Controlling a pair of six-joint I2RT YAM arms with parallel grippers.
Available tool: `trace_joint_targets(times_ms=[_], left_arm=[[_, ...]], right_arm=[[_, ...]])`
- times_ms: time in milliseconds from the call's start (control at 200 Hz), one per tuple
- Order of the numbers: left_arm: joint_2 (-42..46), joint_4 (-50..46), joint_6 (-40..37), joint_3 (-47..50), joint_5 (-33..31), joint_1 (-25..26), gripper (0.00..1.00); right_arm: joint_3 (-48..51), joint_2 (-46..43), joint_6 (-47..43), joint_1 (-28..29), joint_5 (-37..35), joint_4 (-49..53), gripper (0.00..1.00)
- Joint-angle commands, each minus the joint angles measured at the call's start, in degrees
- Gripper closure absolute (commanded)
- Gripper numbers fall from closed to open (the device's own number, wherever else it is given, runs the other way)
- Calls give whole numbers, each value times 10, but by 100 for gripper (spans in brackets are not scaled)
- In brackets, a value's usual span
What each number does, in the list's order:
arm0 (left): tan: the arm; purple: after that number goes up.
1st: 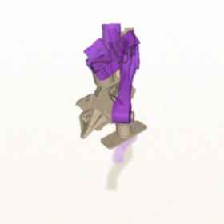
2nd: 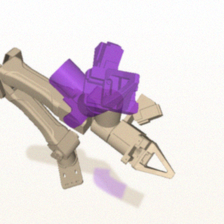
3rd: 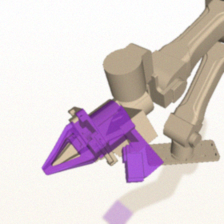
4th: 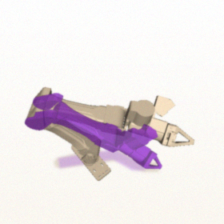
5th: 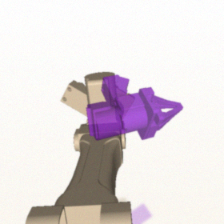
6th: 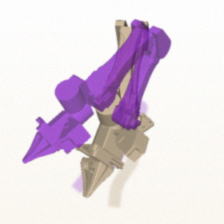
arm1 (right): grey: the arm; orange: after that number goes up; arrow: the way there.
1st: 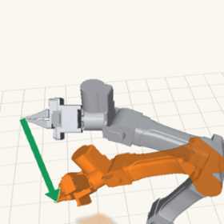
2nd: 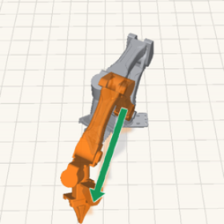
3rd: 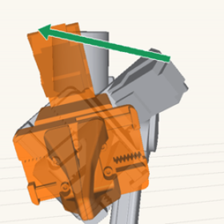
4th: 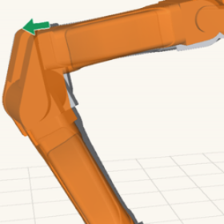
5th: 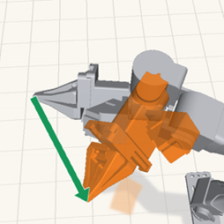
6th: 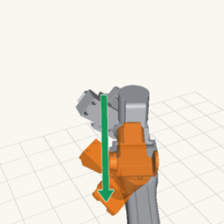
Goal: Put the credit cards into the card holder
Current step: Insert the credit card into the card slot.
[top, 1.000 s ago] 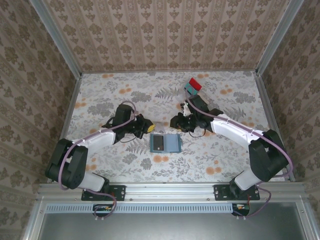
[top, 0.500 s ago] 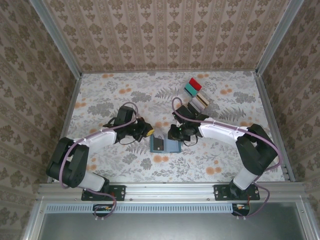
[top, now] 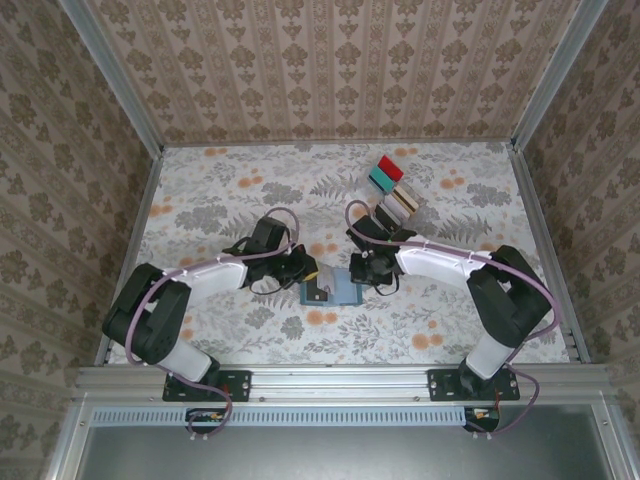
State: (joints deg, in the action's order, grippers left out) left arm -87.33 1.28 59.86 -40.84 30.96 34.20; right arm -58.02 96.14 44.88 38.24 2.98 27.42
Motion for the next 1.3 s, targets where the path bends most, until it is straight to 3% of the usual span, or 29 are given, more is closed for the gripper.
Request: trace_joint_targets(times_ms=[0, 240, 895, 1290], left_arm=[[2, -12, -59, -5, -32, 10, 100], [24, -5, -101, 22, -94, 34, 100], [-3, 86, -76, 74, -123, 52, 100], [-18, 79, -88, 59, -120, 69, 100]], right_arm=[[16, 22, -7, -3, -10, 6, 85], [31, 36, -5, -3, -5, -12, 88], [64, 47, 9, -2, 17, -57, 88], [60, 58, 13, -3, 28, -67, 88]])
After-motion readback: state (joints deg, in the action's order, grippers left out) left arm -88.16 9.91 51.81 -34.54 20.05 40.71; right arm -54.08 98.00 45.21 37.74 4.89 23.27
